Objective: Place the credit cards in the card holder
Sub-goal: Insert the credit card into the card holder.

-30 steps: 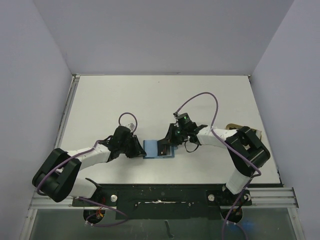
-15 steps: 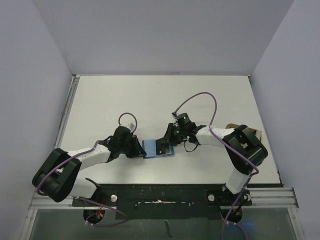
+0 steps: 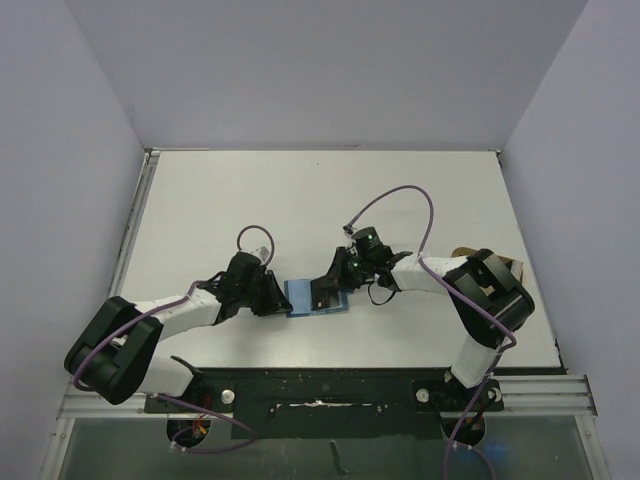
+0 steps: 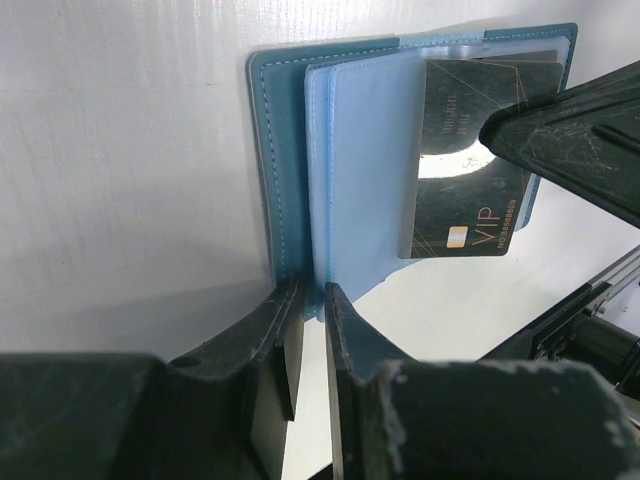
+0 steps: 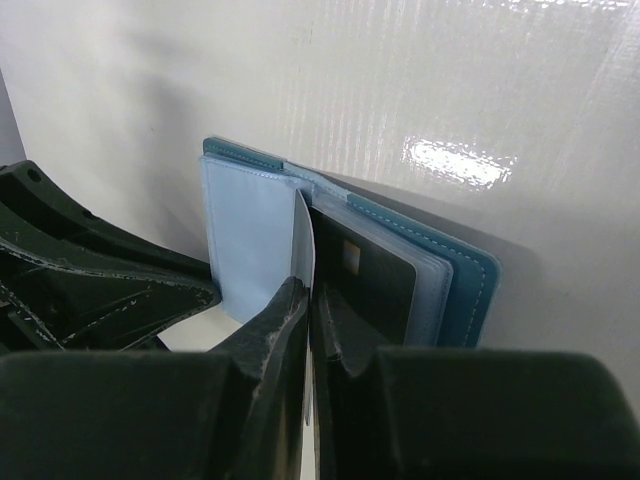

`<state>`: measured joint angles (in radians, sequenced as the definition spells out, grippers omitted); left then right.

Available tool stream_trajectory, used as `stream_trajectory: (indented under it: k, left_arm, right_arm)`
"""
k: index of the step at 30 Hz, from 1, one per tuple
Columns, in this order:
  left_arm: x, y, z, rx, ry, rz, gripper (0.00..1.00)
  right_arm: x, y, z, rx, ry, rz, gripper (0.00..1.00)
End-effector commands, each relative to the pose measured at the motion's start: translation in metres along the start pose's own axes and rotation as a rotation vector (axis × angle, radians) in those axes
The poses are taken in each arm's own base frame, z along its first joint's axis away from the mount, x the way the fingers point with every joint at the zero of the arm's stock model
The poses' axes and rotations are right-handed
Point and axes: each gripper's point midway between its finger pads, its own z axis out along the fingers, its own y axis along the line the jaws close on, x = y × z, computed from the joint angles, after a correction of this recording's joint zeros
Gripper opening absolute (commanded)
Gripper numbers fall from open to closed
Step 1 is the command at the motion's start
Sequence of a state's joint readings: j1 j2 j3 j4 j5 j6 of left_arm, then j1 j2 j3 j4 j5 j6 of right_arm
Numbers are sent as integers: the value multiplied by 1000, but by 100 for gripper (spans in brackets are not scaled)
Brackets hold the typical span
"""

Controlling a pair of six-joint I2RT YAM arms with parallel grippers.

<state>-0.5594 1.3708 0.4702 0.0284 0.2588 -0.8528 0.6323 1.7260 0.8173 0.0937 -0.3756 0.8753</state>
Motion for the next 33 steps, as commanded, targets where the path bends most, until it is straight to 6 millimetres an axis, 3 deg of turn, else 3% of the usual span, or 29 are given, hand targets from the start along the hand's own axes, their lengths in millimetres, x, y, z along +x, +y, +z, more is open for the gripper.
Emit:
stream_trajectory:
  k: [1, 12, 22, 33]
  left_arm:
    - [-5, -2, 2, 5, -24, 20, 14]
    - [-2, -1, 1, 10, -25, 13, 14]
    - [-2, -3, -1, 18, -28, 10, 14]
    - [0, -8, -3, 36, -29, 5, 14]
  right_arm:
    - [11, -12, 3, 26, 31, -7, 4]
    - [5, -17, 2, 90, 26, -24, 16]
    - [2, -29, -14, 207, 15, -15, 39]
    - [13, -15, -16, 197, 20, -8, 49]
